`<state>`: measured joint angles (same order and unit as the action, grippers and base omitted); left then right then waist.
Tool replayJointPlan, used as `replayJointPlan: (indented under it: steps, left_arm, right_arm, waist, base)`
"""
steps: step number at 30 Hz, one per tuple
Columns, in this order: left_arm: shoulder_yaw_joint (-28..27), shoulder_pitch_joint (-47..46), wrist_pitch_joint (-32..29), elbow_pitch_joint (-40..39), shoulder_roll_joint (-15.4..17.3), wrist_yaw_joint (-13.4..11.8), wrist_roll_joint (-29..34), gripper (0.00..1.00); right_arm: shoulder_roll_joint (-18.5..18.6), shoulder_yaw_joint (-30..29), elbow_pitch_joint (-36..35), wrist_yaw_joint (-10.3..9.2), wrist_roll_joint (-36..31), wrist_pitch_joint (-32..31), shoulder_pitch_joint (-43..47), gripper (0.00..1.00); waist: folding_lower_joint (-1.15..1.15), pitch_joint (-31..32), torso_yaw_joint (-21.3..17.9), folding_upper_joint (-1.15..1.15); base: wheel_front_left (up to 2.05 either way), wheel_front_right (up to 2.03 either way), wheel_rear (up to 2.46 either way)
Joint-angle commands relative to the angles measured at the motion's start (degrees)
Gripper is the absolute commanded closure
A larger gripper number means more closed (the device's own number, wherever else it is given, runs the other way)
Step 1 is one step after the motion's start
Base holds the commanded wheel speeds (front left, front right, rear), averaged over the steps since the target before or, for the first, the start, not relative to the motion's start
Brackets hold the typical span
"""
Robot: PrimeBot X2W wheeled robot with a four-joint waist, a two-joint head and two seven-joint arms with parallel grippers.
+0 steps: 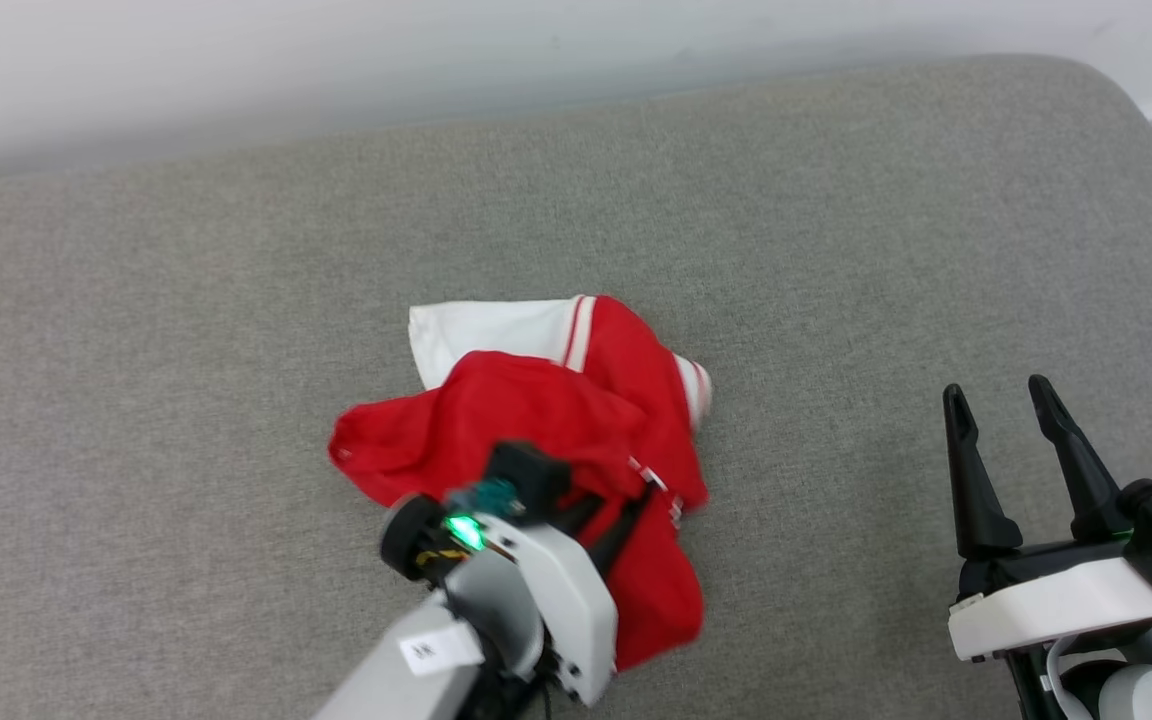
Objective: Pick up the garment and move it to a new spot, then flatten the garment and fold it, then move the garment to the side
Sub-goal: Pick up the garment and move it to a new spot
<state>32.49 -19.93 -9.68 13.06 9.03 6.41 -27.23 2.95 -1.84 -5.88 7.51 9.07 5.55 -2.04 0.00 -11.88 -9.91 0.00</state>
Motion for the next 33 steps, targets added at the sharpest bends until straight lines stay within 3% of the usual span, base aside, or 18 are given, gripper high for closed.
replayJointPlan:
  steps: [1, 7, 8, 10, 19, 25, 33]
  left_arm:
    - [1.98, 1.14, -0.22, 0.66, 0.02, 0.38, 0.58, 1.0]
    - [7.16, 1.38, 0.4, 2.74, -0.43, 0.92, 0.67, 1.0]
    - [7.39, 1.28, 0.89, 2.98, -0.57, 0.94, 0.49, 0.84]
    - [7.77, 0.57, 2.35, 2.92, -0.83, 0.98, 0.82, 0.0]
    - [6.93, -0.27, 14.27, -0.2, -1.83, 0.07, 2.78, 0.0]
    - [3.06, 1.58, 19.79, -1.36, -1.07, -3.86, 2.51, 0.0]
    - [-3.8, 4.95, 22.64, -1.48, 2.05, -9.42, 1.11, 0.0]
  right_arm:
    - [-0.12, 0.08, 0.21, -0.04, 0.54, 0.63, -0.86, 0.0]
    - [-0.12, -0.06, 1.14, -0.04, 0.5, 1.04, -1.54, 0.0]
    - [-0.11, 0.0, 1.26, -0.04, 0.29, 0.99, -1.55, 0.0]
    - [-0.11, -0.17, 1.36, -0.04, -0.17, 0.81, -1.46, 0.0]
    - [-0.1, -0.59, 0.54, -0.04, -1.92, -1.2, 0.21, 0.0]
    - [-0.1, -0.85, -0.4, -0.04, -2.53, -2.81, 2.19, 0.0]
    - [-0.1, -0.81, -1.15, -0.04, -2.42, -4.19, 4.39, 0.0]
  waist:
    - [0.0, -1.01, -0.38, 0.0]
    - [0.0, -1.62, 0.65, 0.0]
    - [0.0, -1.46, 0.97, 0.0]
    - [0.0, -0.95, 1.82, 0.0]
    - [0.0, 3.51, 6.96, 0.0]
    - [0.0, 6.62, 9.72, 0.0]
    - [0.0, 9.27, 11.75, 0.0]
  base:
    - [0.0, 0.0, 0.0]
    - [0.0, 0.0, 0.0]
    - [0.0, 0.0, 0.0]
    - [0.0, 0.0, 0.0]
    - [0.0, 0.0, 0.0]
    - [0.0, 0.0, 0.0]
    - [0.0, 0.0, 0.0]
